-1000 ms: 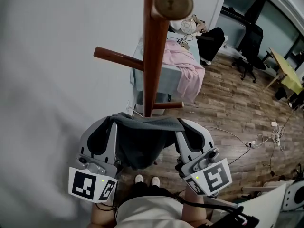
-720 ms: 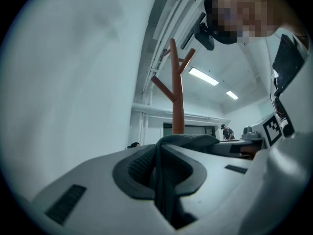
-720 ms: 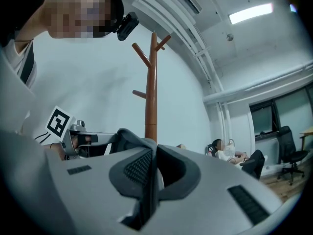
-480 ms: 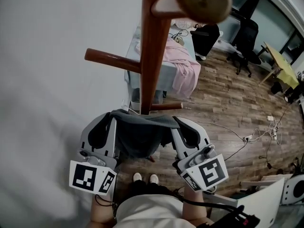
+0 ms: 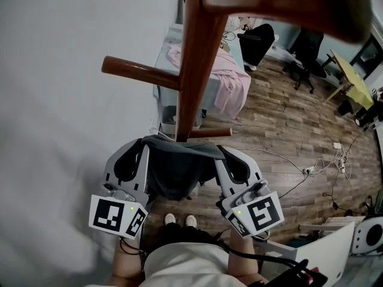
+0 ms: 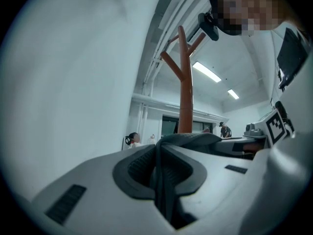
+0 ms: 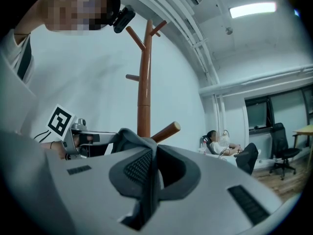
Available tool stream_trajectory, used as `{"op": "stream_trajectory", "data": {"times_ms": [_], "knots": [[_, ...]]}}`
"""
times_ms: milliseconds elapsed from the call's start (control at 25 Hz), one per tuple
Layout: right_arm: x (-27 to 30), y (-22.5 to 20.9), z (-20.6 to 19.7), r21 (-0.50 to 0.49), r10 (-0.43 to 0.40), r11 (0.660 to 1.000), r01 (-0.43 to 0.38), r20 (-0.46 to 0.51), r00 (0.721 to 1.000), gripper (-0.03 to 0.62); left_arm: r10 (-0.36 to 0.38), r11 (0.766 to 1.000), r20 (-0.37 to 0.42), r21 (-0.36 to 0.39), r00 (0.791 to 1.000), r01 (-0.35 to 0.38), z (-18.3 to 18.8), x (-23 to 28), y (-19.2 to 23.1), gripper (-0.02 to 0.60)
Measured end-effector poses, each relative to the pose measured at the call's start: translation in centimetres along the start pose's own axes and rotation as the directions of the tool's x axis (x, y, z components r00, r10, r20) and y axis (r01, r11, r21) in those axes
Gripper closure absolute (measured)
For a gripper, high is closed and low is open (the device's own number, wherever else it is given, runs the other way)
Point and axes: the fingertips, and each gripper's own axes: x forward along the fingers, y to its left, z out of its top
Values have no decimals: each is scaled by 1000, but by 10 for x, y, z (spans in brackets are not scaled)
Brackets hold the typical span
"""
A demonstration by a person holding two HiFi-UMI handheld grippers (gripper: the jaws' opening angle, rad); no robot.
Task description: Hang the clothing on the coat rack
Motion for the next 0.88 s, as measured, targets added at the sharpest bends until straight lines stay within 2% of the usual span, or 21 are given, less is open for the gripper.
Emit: {"op": "stream_trajectory", "data": {"times_ms": [880], "knots": [[8,0,-49,19,-12,1000,15,-126,992,569,8,997,-121,-71,993,-17,-57,6,10,538]]}}
